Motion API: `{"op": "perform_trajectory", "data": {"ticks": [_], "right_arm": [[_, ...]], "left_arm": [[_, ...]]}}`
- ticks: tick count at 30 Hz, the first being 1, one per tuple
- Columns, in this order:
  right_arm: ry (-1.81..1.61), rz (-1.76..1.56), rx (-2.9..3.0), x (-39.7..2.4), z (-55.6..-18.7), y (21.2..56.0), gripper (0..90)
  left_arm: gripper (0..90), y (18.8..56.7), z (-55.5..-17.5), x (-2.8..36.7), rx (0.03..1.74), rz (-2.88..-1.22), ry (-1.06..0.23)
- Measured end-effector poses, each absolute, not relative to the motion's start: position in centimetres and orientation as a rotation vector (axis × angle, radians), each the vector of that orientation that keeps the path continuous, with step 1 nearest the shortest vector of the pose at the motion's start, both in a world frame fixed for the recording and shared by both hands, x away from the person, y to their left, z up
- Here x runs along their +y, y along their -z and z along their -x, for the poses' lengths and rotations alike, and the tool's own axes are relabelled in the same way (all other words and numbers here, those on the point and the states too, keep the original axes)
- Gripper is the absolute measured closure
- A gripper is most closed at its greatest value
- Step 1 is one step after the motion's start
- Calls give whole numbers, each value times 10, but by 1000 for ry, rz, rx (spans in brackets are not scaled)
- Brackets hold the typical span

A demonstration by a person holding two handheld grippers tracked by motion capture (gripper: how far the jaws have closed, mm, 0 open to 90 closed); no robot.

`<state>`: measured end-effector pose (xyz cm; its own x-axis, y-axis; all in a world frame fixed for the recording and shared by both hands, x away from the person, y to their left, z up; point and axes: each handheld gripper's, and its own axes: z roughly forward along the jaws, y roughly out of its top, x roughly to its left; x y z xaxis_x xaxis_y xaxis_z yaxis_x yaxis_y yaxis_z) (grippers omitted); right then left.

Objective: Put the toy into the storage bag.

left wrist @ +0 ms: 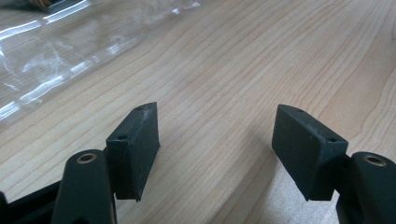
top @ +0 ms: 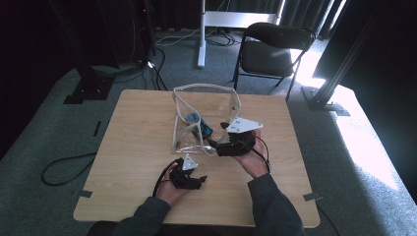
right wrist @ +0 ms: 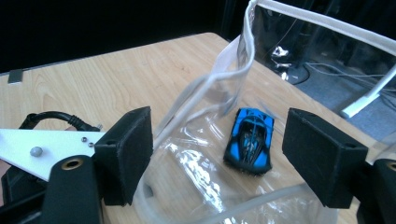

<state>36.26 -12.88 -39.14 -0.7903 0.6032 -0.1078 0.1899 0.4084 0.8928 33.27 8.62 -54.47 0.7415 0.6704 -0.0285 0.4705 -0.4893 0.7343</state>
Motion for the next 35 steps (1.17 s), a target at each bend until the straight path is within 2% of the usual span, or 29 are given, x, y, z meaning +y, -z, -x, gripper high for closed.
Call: {"op": "perform_trajectory", "data": {"ticks": [7,14,35], "right_arm": [[-1352,-687,2232,-135,-359,393,242],[-1375,-770,2169,-160,-348,402,240],[-1234,-1102,2134,-229,-353,475,236]], "left_arm": [[324,545,-333,86,857,-2178,-330],[324,545,-333,87,855,-2181,-333],[324,545,-333,86,854,-2183,-338]]}}
